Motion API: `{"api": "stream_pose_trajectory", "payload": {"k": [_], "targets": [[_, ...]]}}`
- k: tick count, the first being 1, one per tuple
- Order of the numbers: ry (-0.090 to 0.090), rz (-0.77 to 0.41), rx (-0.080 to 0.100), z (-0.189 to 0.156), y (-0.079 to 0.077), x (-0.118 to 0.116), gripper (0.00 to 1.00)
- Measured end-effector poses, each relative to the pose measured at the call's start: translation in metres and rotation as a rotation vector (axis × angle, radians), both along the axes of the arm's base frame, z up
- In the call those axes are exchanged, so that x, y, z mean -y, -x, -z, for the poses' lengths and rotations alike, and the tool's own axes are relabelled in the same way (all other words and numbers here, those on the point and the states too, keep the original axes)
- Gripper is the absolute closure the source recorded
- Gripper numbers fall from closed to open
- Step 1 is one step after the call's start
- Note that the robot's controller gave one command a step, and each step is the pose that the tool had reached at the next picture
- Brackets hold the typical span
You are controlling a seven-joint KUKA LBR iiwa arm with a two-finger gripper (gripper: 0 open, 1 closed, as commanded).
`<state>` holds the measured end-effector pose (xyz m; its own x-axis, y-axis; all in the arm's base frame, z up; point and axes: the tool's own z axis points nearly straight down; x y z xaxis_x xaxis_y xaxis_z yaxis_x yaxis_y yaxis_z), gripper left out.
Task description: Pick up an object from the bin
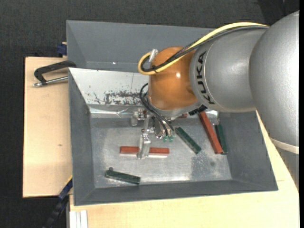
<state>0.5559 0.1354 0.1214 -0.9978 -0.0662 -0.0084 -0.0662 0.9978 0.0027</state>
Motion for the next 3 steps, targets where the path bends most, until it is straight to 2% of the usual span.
{"api": "stream_pose_trajectory", "payload": {"k": [1, 2, 3], "targets": [[0.002, 0.05, -0.008, 0.051, 0.018, 0.029, 1.0], [0.001, 0.051, -0.009, 0.051, 0.018, 0.029, 1.0], [0.001, 0.015, -0.003, -0.079, 0.028, 0.041, 1.0]]}}
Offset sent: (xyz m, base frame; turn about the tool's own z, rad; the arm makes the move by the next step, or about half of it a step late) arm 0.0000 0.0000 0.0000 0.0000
